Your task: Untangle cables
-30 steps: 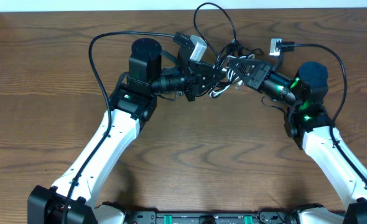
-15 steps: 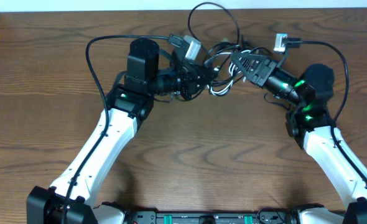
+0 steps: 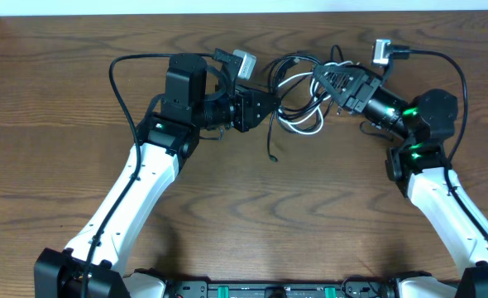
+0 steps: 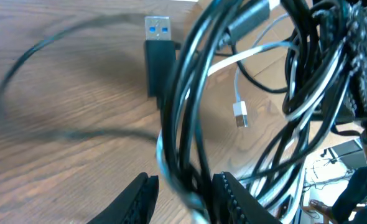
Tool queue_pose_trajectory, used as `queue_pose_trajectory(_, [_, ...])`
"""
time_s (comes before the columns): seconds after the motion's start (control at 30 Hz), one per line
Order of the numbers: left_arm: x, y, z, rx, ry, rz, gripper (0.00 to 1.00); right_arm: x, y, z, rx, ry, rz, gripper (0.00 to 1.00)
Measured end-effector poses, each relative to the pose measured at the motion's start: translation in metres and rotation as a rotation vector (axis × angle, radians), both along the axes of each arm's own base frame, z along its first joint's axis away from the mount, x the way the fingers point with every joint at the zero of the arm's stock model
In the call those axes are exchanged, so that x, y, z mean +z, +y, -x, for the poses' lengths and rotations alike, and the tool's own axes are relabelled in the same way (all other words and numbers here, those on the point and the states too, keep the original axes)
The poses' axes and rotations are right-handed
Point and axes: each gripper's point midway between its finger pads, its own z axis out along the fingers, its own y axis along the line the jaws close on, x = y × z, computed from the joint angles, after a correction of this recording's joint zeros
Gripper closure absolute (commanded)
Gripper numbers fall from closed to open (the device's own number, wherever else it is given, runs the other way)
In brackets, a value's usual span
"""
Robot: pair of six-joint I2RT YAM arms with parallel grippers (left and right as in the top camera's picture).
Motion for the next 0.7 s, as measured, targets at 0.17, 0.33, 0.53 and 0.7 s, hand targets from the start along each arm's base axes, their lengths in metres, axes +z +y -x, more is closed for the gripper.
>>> queue_pose_trajectory(0.17, [-0.002, 0.003, -0.001, 0.014, 0.008, -0.009, 0.67, 0.001, -0.022, -0.010, -0.061, 0.010, -0.013, 0.99])
queue_pose_trajectory(0.33, [-0.004, 0.004, -0.001, 0.013, 0.016, -0.010, 0.66, 0.002, -0.033, -0.015, -0.094, 0.014, -0.019, 0.99])
queue_pose_trajectory(0.53, [-0.001, 0.001, 0.003, 0.010, 0.078, 0.030, 0.66, 0.002, -0.036, -0.018, -0.116, 0.011, -0.021, 0.99])
queue_pose_trajectory(0.7, [-0.001, 0.000, 0.004, 0.079, 0.250, 0.102, 0.66, 0.004, -0.042, -0.024, -0.171, -0.012, -0.017, 0.99])
